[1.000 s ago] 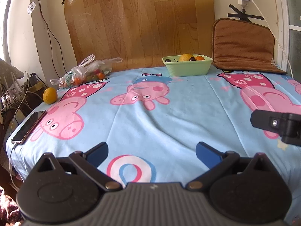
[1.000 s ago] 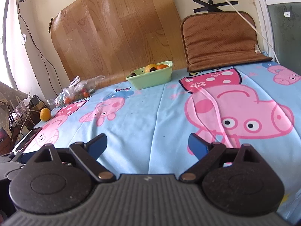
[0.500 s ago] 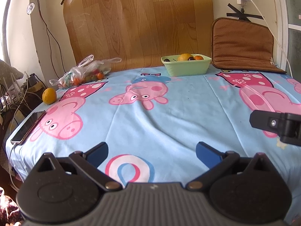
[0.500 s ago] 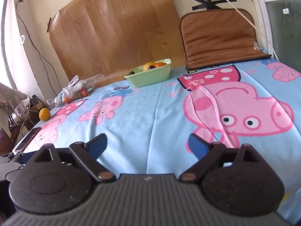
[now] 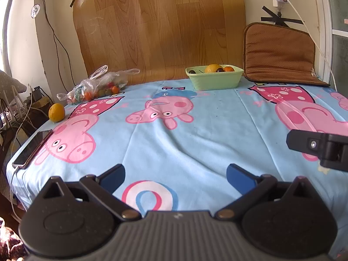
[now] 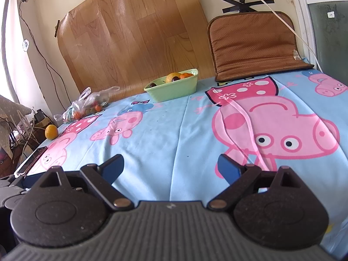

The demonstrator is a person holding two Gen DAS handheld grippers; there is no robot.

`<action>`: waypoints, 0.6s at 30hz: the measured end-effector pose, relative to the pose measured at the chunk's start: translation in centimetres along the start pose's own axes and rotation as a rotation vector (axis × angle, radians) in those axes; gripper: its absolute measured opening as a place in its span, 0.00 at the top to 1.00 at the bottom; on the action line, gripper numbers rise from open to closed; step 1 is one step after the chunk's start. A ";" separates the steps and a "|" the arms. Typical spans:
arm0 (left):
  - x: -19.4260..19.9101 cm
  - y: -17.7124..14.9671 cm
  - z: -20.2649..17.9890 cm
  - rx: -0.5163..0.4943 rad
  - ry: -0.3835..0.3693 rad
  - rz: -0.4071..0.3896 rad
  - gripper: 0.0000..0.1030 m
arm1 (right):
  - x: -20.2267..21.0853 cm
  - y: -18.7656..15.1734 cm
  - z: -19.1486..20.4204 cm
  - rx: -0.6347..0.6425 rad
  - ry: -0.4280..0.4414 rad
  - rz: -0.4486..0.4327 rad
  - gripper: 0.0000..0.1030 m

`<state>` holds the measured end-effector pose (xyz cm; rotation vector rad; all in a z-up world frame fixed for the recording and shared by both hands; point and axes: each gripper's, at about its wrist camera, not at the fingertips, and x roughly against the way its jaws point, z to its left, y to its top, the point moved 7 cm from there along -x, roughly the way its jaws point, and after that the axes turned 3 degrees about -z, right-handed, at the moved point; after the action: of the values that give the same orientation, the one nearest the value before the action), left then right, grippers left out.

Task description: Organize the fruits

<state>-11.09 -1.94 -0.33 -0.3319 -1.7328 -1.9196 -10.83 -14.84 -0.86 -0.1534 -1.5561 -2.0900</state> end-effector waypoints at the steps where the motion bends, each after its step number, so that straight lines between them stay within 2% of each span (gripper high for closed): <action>1: 0.0 0.0 0.0 -0.001 0.000 -0.005 0.00 | 0.0 0.0 0.0 0.000 0.000 -0.001 0.08; 8: 1.2 0.9 0.0 -0.036 0.048 -0.093 0.00 | 0.0 -0.1 -0.1 -0.003 -0.003 0.000 0.08; 18: 0.6 0.6 0.2 -0.014 0.030 -0.067 0.00 | -0.1 -0.2 -0.2 -0.007 -0.004 0.005 0.08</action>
<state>-11.31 -1.89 0.54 -0.2518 -1.7320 -1.9741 -10.81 -14.95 -1.08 -0.1634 -1.5495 -2.0928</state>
